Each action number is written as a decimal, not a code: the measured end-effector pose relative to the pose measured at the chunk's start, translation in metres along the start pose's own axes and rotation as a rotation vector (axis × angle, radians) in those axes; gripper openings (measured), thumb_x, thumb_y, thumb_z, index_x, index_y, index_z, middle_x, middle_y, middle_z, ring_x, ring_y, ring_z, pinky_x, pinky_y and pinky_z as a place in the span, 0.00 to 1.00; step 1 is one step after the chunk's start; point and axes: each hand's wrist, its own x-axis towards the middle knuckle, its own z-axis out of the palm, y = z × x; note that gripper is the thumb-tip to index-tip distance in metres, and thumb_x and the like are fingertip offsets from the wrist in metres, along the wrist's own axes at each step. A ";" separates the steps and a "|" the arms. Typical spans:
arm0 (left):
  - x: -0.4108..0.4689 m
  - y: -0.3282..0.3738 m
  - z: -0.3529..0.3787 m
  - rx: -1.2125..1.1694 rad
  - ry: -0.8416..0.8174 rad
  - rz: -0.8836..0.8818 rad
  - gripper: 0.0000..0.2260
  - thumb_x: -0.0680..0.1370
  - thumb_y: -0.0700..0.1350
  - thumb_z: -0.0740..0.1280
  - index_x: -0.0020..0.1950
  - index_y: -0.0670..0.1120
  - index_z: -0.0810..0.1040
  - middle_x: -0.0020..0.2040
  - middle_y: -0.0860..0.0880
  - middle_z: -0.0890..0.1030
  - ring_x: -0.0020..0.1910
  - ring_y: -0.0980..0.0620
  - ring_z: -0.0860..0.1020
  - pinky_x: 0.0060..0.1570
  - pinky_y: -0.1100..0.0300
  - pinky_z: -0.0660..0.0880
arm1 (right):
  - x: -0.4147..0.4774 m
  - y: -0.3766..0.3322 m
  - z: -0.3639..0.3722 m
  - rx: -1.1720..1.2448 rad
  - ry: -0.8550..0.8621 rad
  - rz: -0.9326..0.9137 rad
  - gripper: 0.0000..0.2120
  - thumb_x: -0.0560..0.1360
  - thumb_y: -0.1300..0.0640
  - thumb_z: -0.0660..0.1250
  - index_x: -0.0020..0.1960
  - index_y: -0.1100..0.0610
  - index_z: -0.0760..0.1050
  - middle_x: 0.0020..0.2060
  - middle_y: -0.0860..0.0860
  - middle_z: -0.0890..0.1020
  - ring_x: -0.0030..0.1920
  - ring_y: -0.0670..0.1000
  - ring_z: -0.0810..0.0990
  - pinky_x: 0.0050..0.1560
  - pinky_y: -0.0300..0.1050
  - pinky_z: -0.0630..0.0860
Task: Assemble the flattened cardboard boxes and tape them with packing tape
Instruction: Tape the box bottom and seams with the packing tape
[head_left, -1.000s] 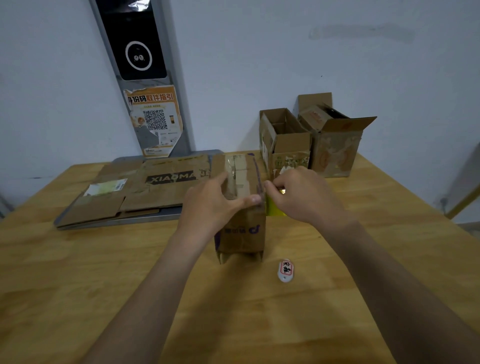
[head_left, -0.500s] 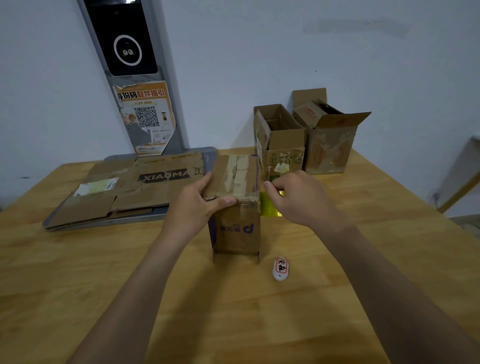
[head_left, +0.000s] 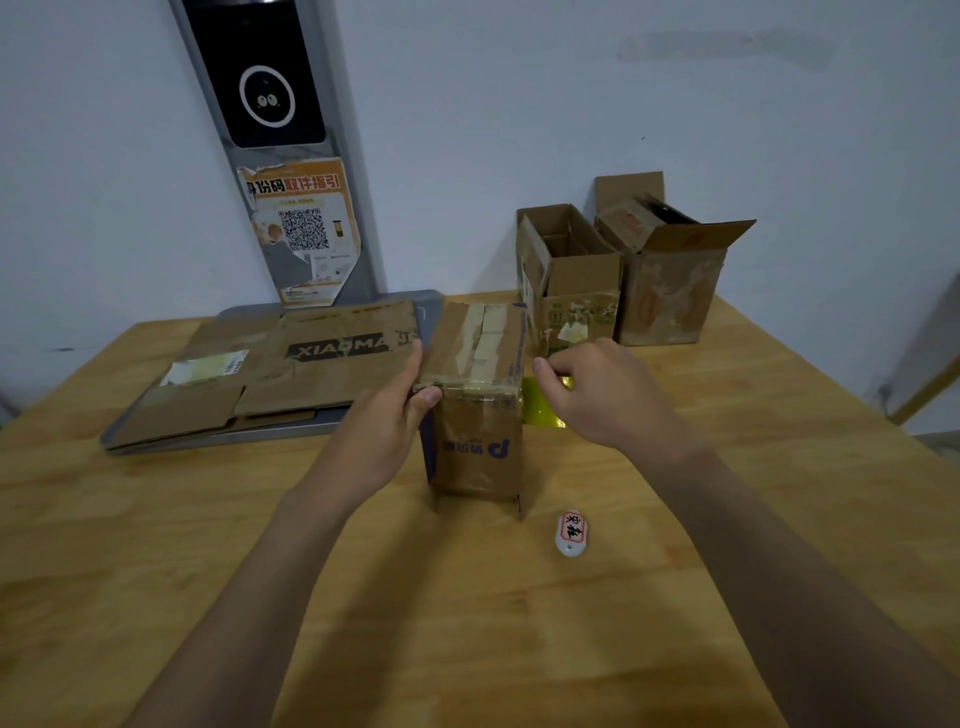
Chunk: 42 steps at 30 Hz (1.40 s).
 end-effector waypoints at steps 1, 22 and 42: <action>-0.002 0.000 0.002 0.027 0.010 0.018 0.27 0.84 0.61 0.53 0.83 0.62 0.53 0.62 0.48 0.80 0.58 0.51 0.77 0.44 0.66 0.69 | 0.000 -0.001 0.001 -0.013 -0.003 -0.005 0.27 0.84 0.47 0.58 0.27 0.53 0.63 0.22 0.50 0.67 0.24 0.50 0.67 0.27 0.45 0.57; 0.017 0.031 0.010 0.261 0.105 0.441 0.15 0.82 0.60 0.64 0.67 0.61 0.81 0.69 0.62 0.78 0.73 0.53 0.72 0.61 0.45 0.77 | -0.003 0.000 -0.003 0.212 -0.235 -0.077 0.17 0.81 0.45 0.64 0.39 0.53 0.77 0.28 0.50 0.78 0.28 0.47 0.78 0.29 0.48 0.72; 0.003 0.046 0.048 0.145 0.373 0.325 0.13 0.70 0.53 0.80 0.52 0.51 0.89 0.52 0.57 0.87 0.61 0.53 0.82 0.53 0.49 0.81 | -0.018 0.010 -0.012 0.235 -0.236 -0.079 0.17 0.79 0.43 0.67 0.37 0.53 0.76 0.29 0.49 0.78 0.32 0.44 0.79 0.27 0.45 0.69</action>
